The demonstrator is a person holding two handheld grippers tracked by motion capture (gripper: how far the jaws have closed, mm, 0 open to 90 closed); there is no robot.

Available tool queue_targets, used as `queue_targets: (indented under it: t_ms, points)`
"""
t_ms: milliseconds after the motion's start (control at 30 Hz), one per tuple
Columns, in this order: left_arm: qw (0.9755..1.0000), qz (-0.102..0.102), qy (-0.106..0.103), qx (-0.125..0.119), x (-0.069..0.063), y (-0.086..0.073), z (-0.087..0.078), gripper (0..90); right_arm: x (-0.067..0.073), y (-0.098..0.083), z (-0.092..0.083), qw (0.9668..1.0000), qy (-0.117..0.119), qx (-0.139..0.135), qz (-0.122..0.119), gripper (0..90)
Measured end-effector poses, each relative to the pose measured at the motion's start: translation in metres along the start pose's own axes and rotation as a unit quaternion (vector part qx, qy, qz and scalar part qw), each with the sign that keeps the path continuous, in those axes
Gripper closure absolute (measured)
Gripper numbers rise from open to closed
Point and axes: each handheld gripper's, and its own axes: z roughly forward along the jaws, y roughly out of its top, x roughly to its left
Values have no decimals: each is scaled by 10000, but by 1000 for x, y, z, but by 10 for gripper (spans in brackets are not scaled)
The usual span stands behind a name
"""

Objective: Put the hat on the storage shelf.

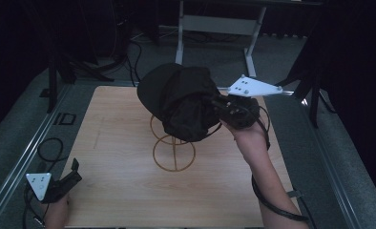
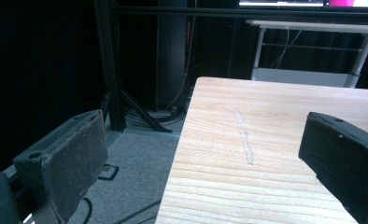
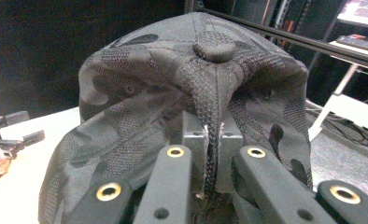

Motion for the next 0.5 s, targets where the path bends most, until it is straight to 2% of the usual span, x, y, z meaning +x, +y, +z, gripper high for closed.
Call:
queue_targets:
  t_ms: [200, 500]
  points:
    - [10000, -7, -8, 3, 0, 0, 0, 18, 5, -3, 16, 9998, 67, 165, -24, 867]
    - [10000, -19, -13, -6, 0, 0, 0, 18, 4, -16, 32, 9993, 105, 360, 39, 866]
